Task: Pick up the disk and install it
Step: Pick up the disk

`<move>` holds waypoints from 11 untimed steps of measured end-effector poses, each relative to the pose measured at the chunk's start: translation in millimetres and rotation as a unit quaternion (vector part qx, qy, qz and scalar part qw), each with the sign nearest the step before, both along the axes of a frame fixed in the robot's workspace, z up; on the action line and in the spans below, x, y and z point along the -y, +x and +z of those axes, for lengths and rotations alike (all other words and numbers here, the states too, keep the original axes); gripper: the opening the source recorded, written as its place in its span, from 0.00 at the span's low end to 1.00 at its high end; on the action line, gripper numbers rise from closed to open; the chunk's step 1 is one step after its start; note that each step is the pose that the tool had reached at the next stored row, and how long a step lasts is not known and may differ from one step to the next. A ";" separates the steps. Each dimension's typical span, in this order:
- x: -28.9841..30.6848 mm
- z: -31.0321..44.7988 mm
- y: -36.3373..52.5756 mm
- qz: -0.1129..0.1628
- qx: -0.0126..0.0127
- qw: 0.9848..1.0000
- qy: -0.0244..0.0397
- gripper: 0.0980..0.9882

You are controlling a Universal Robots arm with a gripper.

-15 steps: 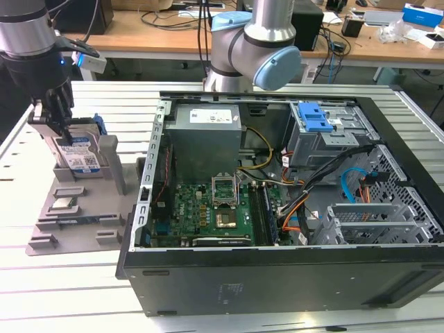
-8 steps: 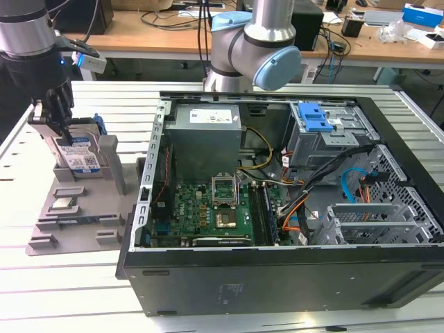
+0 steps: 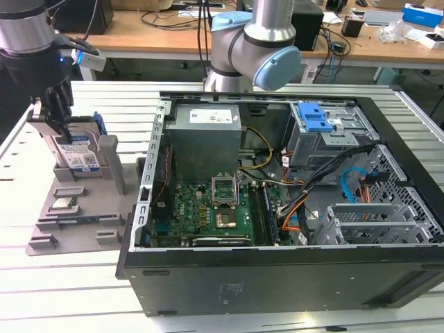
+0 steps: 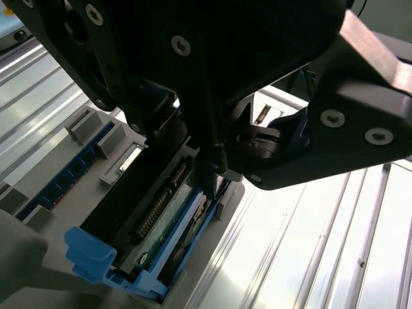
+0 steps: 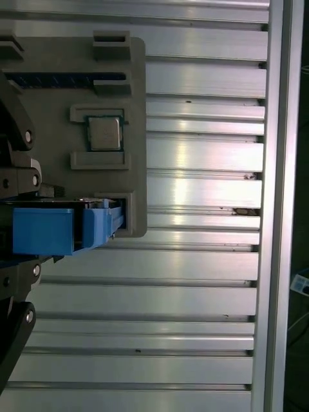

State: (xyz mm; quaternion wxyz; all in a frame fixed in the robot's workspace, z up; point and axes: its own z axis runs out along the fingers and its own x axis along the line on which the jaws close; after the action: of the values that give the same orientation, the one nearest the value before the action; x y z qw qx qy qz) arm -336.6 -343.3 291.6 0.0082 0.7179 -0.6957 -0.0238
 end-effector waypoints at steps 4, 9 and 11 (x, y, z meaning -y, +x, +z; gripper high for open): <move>-0.8 5.4 0.0 0.000 0.000 1.000 0.000 0.30; -1.7 11.2 0.0 0.000 0.000 1.000 0.000 0.30; -2.3 13.2 0.0 0.000 0.000 1.000 0.000 0.30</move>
State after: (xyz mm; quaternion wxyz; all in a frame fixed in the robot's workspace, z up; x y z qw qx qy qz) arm -336.6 -341.1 304.7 0.0081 0.7179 -0.6957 -0.0238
